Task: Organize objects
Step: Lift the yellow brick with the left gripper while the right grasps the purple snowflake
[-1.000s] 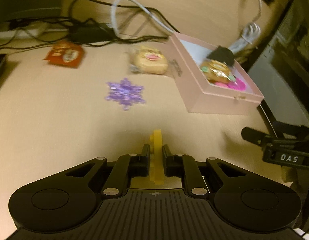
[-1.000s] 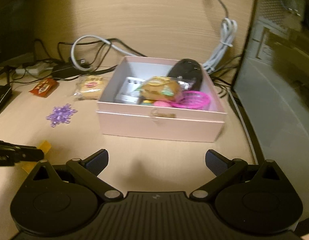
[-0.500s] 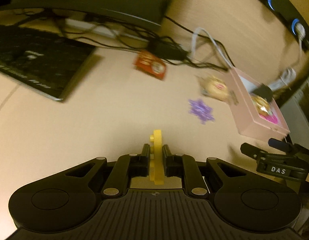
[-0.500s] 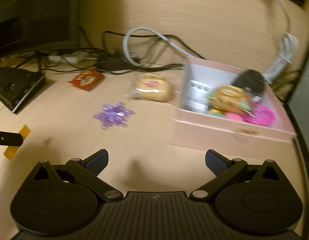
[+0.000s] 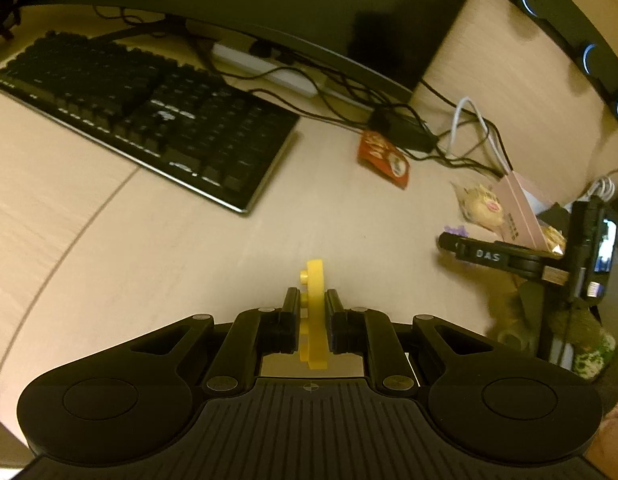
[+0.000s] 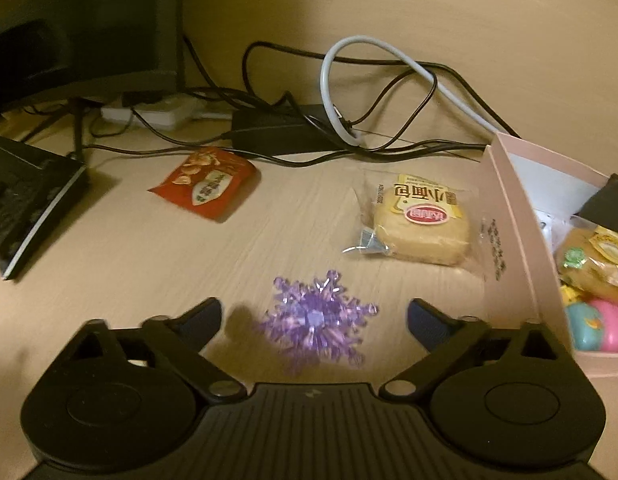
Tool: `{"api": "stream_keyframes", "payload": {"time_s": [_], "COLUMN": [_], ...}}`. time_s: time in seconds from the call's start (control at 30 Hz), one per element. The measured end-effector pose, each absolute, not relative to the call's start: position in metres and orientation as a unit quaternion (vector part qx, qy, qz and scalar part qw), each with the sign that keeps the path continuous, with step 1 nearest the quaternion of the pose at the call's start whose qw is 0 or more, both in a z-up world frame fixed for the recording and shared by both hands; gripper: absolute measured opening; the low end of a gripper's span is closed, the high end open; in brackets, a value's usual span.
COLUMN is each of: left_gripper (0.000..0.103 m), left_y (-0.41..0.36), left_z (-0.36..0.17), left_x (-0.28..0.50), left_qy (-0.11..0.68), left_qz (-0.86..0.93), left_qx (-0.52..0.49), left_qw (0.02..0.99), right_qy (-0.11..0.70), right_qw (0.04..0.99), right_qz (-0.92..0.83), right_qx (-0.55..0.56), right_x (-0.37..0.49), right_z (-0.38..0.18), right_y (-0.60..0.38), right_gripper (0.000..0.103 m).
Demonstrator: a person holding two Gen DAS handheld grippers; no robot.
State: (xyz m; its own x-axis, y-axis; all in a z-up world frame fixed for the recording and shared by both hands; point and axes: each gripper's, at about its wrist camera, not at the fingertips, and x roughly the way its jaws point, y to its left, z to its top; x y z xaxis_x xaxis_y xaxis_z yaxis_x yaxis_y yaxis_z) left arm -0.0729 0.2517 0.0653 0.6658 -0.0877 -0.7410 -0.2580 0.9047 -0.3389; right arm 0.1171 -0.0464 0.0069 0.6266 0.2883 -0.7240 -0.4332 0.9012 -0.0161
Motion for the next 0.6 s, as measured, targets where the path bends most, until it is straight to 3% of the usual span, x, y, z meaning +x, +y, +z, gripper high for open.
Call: {"api": "stream_keyframes", "payload": {"time_s": [0.07, 0.13, 0.17, 0.6], "left_gripper": [0.015, 0.015, 0.015, 0.015], "left_y": [0.256, 0.255, 0.254, 0.163], "left_z": [0.066, 0.065, 0.065, 0.053], "left_x": [-0.072, -0.069, -0.066, -0.036], "left_qy": [0.406, 0.407, 0.409, 0.447], "left_qz": [0.046, 0.037, 0.031, -0.103], "left_qx": [-0.214, -0.213, -0.212, -0.159], "left_qw": [0.887, 0.887, 0.887, 0.874], "right_qy": [0.393, 0.395, 0.397, 0.371], "right_qw": [0.894, 0.894, 0.893, 0.905], "right_qz": [0.2, 0.195, 0.195, 0.197], "right_qx": [-0.084, -0.082, -0.081, -0.069], "right_x": [0.119, 0.115, 0.114, 0.042], "right_z": [0.005, 0.008, 0.01, 0.062], "right_y": [-0.046, -0.048, -0.049, -0.111], "right_gripper": [0.083, 0.065, 0.062, 0.062]}}
